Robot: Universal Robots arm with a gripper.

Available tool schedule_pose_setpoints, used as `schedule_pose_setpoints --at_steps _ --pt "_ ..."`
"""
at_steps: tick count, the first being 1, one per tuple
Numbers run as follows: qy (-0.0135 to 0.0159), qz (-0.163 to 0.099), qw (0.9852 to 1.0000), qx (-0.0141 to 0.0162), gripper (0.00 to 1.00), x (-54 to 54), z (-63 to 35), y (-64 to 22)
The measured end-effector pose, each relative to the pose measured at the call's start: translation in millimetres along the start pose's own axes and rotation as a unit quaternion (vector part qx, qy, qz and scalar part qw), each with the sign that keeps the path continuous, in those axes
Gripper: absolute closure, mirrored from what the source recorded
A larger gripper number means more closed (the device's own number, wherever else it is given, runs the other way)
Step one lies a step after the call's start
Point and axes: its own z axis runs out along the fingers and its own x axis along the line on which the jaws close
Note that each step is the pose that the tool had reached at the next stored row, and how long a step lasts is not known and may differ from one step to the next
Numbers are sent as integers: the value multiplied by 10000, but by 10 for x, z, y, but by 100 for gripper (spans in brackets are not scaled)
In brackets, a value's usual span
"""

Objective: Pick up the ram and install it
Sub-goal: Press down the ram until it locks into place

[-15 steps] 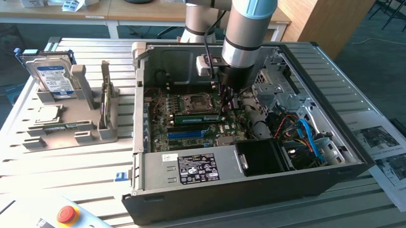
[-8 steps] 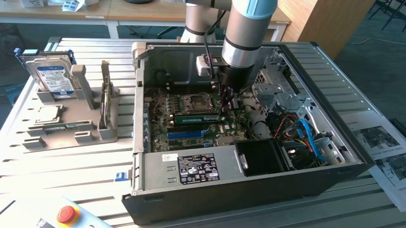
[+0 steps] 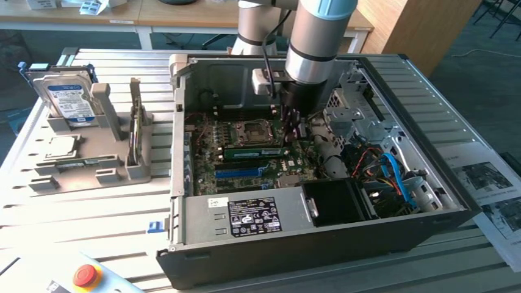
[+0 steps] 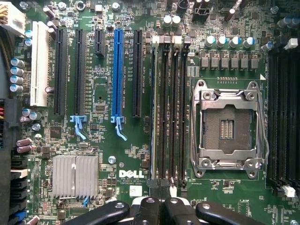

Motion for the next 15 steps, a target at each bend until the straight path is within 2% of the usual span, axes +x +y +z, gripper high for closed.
schedule_pose_setpoints --at_steps 11,15 --pt "0 -1 10000 -29 90 2 -127 1" --pt "-1 -1 10000 -31 90 2 -133 1"
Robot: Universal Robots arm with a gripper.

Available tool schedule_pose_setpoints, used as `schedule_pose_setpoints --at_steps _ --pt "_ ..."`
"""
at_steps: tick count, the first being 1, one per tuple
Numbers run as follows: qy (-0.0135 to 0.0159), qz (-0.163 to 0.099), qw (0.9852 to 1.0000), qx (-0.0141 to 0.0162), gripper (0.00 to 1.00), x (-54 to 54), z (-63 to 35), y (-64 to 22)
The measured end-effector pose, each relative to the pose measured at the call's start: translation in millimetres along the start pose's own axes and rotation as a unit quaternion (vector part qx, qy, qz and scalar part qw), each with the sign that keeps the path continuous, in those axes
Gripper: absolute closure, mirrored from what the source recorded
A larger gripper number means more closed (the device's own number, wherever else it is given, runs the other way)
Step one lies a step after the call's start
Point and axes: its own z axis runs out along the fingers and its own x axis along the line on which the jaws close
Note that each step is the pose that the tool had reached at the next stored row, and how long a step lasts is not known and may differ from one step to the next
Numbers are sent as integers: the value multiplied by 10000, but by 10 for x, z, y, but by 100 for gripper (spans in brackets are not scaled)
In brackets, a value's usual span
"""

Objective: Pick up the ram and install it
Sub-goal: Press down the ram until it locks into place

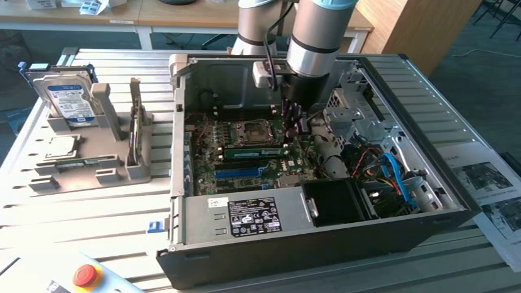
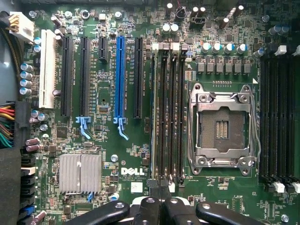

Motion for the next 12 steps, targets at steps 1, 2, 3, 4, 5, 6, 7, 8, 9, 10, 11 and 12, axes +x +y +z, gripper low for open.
schedule_pose_setpoints --at_steps 1,2,3,4,5,6,7,8,9,10,11,12 --pt "0 0 10000 0 90 0 0 0" --pt "1 0 10000 0 90 0 0 0" --pt "1 0 10000 -1 90 0 -1 1" --pt "1 -1 10000 0 90 0 -1 3" --pt "1 -1 10000 0 90 0 0 7" --pt "1 -1 10000 -1 90 1 -1 14" --pt "1 0 10000 -1 90 1 0 21" --pt "2 0 10000 -1 90 1 0 30" --pt "1 0 10000 0 90 1 0 40" --pt "1 0 10000 -1 90 0 0 50" --pt "1 0 10000 0 90 1 1 61" --pt "1 0 10000 0 90 0 1 72"
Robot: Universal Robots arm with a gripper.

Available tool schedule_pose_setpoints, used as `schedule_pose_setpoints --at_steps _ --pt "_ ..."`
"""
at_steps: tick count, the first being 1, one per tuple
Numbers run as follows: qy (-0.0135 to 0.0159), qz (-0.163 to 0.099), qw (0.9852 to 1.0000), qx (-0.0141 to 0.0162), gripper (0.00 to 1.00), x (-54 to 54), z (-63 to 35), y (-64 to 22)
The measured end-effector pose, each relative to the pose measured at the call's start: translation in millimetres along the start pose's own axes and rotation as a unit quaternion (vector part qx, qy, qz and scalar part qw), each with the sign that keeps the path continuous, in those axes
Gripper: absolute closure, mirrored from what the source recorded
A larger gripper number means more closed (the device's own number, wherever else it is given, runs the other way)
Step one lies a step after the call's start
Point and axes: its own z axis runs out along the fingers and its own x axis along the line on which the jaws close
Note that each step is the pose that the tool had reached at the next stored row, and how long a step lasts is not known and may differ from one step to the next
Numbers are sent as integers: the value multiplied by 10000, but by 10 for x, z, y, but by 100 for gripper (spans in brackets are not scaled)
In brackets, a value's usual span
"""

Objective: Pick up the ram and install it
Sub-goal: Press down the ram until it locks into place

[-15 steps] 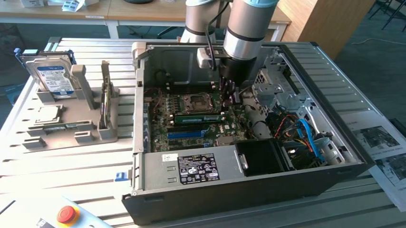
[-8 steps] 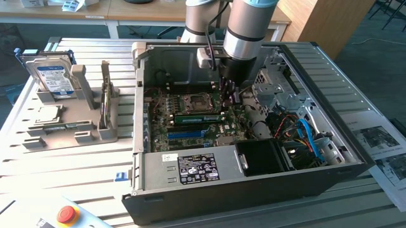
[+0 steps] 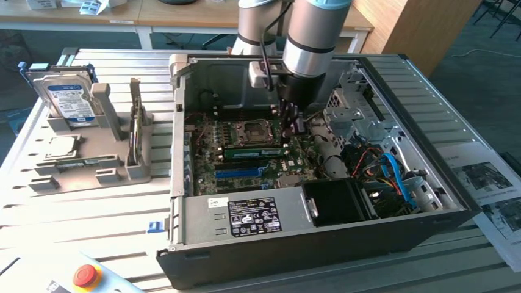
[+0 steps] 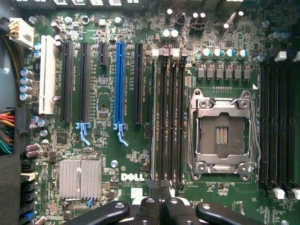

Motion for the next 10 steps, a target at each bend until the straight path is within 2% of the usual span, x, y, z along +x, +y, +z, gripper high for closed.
schedule_pose_setpoints --at_steps 10 --pt "0 0 10000 0 90 -3 2 103"
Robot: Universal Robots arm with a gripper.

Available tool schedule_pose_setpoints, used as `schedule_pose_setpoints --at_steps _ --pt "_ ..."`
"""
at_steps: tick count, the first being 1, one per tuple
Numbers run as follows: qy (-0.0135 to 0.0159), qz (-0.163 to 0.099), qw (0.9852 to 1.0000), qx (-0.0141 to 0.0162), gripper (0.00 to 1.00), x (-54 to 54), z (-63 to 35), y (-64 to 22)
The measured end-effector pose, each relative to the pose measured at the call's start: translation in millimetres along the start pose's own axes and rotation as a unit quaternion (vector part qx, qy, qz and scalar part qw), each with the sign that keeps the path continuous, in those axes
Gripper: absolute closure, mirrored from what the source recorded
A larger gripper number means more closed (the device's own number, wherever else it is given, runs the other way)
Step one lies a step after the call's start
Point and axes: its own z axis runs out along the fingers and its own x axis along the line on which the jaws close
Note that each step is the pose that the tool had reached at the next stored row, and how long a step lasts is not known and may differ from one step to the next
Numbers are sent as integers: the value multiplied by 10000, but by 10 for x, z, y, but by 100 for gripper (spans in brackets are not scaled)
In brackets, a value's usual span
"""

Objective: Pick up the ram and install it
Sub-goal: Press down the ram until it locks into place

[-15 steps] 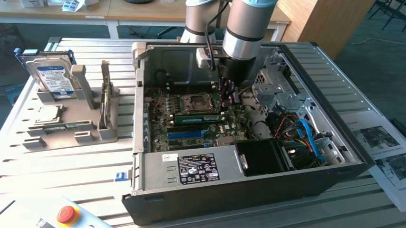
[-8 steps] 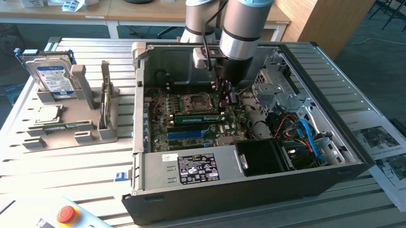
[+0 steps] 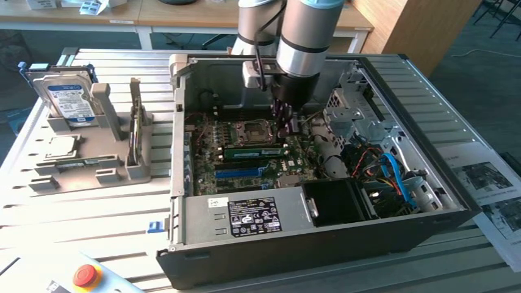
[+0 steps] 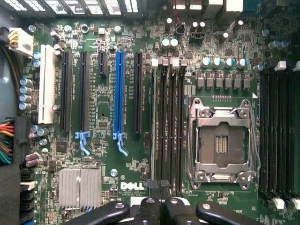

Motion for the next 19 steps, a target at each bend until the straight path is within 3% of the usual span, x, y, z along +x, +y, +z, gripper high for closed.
schedule_pose_setpoints --at_steps 19 --pt "6 0 10000 4 90 -3 4 215"
